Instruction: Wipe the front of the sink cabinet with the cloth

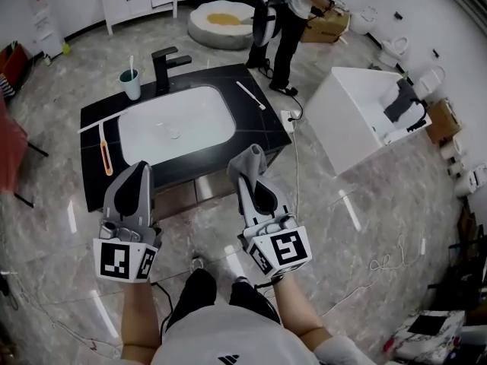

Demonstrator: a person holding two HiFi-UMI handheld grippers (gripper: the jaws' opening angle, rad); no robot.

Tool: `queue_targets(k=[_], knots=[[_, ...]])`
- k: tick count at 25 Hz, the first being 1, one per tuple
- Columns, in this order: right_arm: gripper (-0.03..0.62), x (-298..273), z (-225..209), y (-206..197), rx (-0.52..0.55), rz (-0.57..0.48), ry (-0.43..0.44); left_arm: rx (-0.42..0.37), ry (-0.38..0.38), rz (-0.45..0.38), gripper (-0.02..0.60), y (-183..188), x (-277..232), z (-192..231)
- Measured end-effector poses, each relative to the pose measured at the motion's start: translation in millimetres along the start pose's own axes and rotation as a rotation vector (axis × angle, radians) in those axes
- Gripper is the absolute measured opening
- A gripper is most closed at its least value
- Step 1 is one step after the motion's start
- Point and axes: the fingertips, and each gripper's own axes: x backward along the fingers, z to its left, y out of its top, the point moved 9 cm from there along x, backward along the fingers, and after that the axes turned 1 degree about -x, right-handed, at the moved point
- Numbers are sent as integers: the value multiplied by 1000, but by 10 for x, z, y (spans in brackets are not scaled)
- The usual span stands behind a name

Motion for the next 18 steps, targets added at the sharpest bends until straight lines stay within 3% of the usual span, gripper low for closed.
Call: queue_targets(k=[10,18], knots=[[6,34,-76,-330,-26,71,125,-5,74,46,5,-172,189,-360],[8,-29,4,-792,-32,134,179,5,58,97,5,-565,299,-504]])
